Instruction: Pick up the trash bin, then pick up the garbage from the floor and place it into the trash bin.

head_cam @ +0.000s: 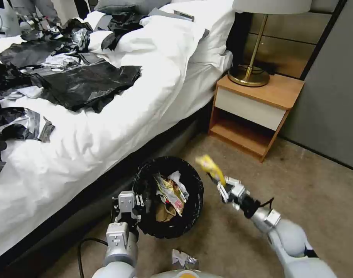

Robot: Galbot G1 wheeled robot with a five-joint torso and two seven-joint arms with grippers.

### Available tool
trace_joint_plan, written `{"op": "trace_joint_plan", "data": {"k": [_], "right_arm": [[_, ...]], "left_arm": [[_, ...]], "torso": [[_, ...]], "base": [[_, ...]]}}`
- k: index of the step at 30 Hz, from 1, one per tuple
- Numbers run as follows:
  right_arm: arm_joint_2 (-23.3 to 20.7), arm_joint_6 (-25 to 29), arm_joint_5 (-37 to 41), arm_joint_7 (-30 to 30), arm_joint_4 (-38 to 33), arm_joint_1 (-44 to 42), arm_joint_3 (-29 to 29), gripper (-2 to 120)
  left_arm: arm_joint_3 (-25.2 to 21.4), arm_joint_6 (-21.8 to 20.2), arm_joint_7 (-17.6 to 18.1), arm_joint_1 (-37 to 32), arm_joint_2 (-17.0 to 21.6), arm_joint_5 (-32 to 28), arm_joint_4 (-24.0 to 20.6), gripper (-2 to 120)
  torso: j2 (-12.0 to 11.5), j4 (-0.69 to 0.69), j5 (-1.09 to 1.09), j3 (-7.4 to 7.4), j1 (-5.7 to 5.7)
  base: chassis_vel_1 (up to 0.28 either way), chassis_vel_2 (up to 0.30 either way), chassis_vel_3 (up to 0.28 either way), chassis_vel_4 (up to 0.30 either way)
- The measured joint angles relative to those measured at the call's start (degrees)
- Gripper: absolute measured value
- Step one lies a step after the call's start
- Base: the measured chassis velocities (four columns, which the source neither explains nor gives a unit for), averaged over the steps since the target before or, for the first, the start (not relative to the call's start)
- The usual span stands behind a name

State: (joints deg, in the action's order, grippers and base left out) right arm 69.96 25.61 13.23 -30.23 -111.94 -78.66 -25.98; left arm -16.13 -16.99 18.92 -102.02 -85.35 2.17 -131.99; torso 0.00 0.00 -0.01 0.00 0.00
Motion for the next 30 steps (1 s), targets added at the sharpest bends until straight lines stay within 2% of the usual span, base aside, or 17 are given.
{"op": "trace_joint_plan", "data": {"k": [1,3,6,8,10,12,14,16,19,30], "right_arm": [[0.0,0.0,0.0,0.0,0.0,0.0,0.0,0],[-0.1,-1.5,1.0,3.7,-6.2,-0.2,1.6,0],[-0.3,-2.2,1.1,6.4,-10.1,-1.0,4.5,0],[-0.3,-2.5,0.9,7.3,-10.9,-1.4,5.9,0],[-0.8,-4.0,-0.9,11.6,-11.6,-2.2,11.5,0],[-0.9,-4.1,-1.4,12.1,-11.4,-2.2,12.4,0],[-0.6,-4.2,-5.2,13.0,-7.5,-1.7,16.2,0],[-0.5,-4.2,-5.5,13.1,-7.0,-1.6,16.5,0],[0.5,-3.5,-8.3,13.6,-1.5,-0.9,19.8,0],[1.7,-3.0,-10.6,14.6,5.8,0.3,21.7,0]], "left_arm": [[0.0,0.0,0.0,0.0,0.0,0.0,0.0,1],[0.3,0.0,0.0,-0.1,-0.1,0.3,0.2,1],[0.6,0.1,0.0,-0.3,-0.2,0.7,0.6,1],[0.8,0.2,0.0,-0.3,-0.2,0.8,0.7,1],[1.2,0.4,0.0,-0.5,-0.4,1.3,0.9,1],[1.3,0.4,0.0,-0.5,-0.4,1.4,0.9,1],[1.4,0.4,-0.1,-0.5,-0.4,1.5,1.0,1],[1.4,0.4,-0.1,-0.5,-0.4,1.6,1.0,1],[1.4,0.4,-0.1,-0.6,-0.4,1.7,1.0,1],[1.6,0.5,-0.1,-0.9,-0.4,1.9,0.4,1]], "torso": [[0.0,0.00,0.00,0.00,0.00],[0.0,0.00,0.00,0.00,0.00],[0.0,0.00,0.00,0.00,-0.01],[0.0,0.00,0.01,0.00,0.00],[0.0,0.00,0.01,0.00,0.00],[0.0,0.00,0.01,0.00,0.00],[0.0,0.00,0.02,0.00,0.00],[0.0,0.00,0.02,0.00,-0.01],[0.0,0.00,0.01,0.00,0.00],[0.0,0.00,0.01,0.00,0.00]], "base": [[0.000,0.000,0.000,0.000],[0.000,0.000,0.000,0.000],[0.000,0.000,0.000,0.000],[0.000,0.000,0.000,0.000],[0.000,0.000,0.000,0.000],[0.000,0.000,0.000,0.000],[0.000,0.000,0.000,0.000],[0.000,0.000,0.000,0.000],[0.000,0.000,0.000,0.000],[0.000,0.000,0.000,0.000]]}}
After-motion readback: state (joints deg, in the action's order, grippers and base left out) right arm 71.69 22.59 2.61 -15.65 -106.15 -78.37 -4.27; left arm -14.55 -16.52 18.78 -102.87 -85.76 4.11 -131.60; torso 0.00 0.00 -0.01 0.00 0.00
